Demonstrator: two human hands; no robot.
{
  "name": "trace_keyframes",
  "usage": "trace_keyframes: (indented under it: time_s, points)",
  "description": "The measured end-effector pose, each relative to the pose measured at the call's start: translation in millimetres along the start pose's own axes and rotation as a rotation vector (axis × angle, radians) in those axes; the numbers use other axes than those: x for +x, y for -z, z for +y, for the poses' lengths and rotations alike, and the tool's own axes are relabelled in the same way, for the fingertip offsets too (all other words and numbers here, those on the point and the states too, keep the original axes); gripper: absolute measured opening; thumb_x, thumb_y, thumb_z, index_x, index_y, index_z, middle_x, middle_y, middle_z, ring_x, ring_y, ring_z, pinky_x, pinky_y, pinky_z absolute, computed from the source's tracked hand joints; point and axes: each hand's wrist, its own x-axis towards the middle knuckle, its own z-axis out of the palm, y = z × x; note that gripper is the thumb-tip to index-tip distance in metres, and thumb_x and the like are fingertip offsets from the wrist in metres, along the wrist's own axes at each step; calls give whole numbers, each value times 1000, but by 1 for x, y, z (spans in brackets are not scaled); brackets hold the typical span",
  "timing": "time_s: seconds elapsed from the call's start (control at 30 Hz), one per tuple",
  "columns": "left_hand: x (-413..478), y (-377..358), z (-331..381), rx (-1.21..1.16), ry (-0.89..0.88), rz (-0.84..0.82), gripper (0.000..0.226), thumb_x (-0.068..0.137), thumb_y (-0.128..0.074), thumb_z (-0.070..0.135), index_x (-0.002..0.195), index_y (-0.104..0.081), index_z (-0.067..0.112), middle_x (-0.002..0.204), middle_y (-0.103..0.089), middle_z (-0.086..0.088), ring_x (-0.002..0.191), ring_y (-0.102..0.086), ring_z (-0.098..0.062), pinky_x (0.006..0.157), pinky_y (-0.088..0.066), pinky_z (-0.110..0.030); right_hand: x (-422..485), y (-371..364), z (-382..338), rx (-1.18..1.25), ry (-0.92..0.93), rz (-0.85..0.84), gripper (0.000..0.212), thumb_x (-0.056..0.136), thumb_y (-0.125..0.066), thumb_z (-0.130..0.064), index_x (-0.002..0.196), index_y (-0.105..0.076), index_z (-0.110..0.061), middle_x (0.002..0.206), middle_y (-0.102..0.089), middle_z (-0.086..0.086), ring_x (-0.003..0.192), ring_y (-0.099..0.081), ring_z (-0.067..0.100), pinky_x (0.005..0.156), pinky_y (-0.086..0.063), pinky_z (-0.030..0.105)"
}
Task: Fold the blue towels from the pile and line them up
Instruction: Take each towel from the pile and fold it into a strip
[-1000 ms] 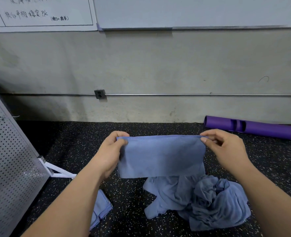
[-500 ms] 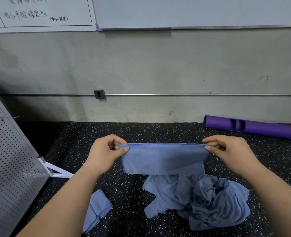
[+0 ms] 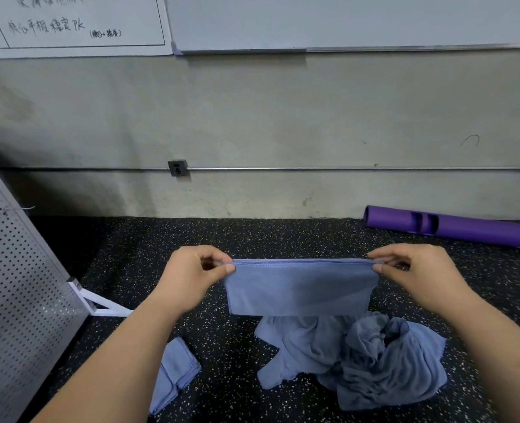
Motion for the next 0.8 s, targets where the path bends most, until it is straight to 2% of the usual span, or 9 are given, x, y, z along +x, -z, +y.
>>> trace_keyframes:
  time_s: [0.1, 0.2, 0.33, 0.43, 0.53, 0.63, 0.73, 0.8]
  points:
    - [1, -1, 4, 8, -61, 71, 22, 85, -89, 13, 93, -81, 32, 87, -78, 11, 85, -74, -11, 87, -62, -42, 1, 3, -1, 33, -19, 108, 21, 82, -90, -20, 92, -83, -37, 83, -75, -30, 84, -70, -7, 79, -55, 13]
    - [1, -4, 8, -26, -75, 98, 34, 85, -87, 5, 101, -78, 34, 90, -77, 10, 87, -74, -12, 89, -62, -40, -1, 1, -6, -64, -27, 48, 21, 79, -93, -26, 83, -82, -43, 78, -74, -29, 80, -69, -9, 77, -58, 22]
    - [3, -6, 11, 47, -122, 168, 34, 85, -87, 6, 105, -78, 32, 87, -75, 14, 86, -72, -9, 88, -61, -33, 1, 6, -12, 85, -21, 246, 16, 82, -90, -24, 90, -83, -36, 80, -76, -24, 80, -70, -4, 74, -53, 13]
    - [3, -8, 11, 191, -169, 162, 35, 86, -86, 9, 115, -78, 28, 90, -71, 17, 88, -69, -4, 89, -59, -30, -1, 1, -9, -98, -16, 89, 21, 82, -91, -24, 91, -81, -41, 77, -74, -26, 82, -67, -10, 68, -45, 2]
    - [6, -13, 5, 397, -223, 151, 34, 91, -82, 11, 122, -77, 23, 98, -64, 14, 89, -63, -4, 89, -58, -32, 2, -2, -7, -102, -10, 152, 19, 86, -88, -24, 101, -83, -35, 85, -74, -23, 80, -66, -8, 73, -41, -3]
    - [7, -18, 6, 454, -171, 153, 20, 96, -76, 13, 114, -77, 21, 100, -61, 8, 90, -62, -12, 86, -56, -36, 4, -9, -6, -182, -14, 66, 16, 90, -85, -22, 94, -78, -36, 83, -70, -24, 79, -60, -14, 73, -38, -3]
    - [6, -22, 7, 442, -100, 174, 8, 99, -72, 17, 104, -74, 23, 101, -58, 6, 87, -61, -14, 81, -54, -37, 3, -17, 0, -129, -49, 17, 16, 98, -74, -27, 95, -66, -40, 91, -70, -21, 87, -62, -8, 74, -43, 8]
    - [4, -24, 9, 371, -36, 199, 4, 102, -68, 21, 102, -67, 25, 102, -60, 7, 89, -61, -14, 80, -50, -34, 4, -18, -1, -33, -100, 2, 9, 104, -63, -32, 101, -60, -40, 99, -71, -19, 95, -64, 0, 77, -48, 27]
